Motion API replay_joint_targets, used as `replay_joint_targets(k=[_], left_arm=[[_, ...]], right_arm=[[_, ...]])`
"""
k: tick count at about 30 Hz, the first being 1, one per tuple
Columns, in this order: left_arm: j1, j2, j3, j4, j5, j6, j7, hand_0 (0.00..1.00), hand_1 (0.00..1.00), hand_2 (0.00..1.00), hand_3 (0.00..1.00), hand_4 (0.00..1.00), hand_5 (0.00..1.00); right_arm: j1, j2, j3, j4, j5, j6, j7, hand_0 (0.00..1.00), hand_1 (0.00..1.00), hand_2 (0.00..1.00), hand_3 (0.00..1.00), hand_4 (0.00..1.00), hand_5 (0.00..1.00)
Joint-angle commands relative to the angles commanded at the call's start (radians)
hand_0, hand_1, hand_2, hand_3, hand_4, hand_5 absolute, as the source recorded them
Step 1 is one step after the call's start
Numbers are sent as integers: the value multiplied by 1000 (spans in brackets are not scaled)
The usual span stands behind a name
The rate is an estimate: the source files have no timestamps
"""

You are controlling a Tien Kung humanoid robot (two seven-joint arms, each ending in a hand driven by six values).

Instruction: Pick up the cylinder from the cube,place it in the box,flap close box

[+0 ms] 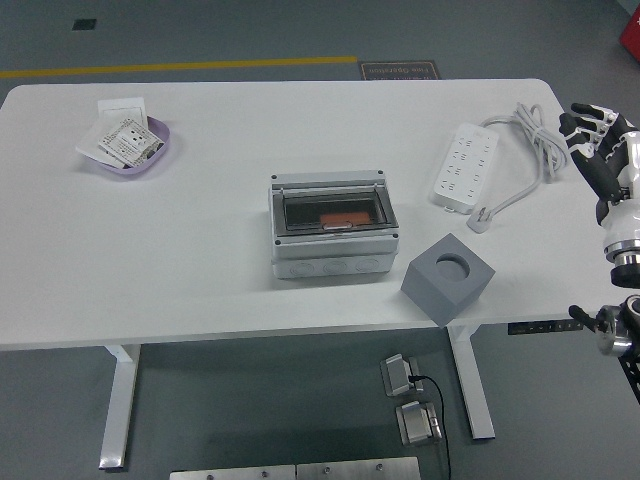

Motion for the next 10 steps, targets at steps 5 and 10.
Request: replay_joint_targets(k=[5,10], left_arm=[[-1,1,-8,-1,9,0,-1,620,633,569,555,562,96],[-2,2,-10,-1,11,0,-1,621,631,568,555,561,94]], right_arm=[[-2,0,0,0,1,-1,2,731,612,621,637,857,478],[-1,-1,2,2,-1,-3,3,731,612,622,640,845,459]])
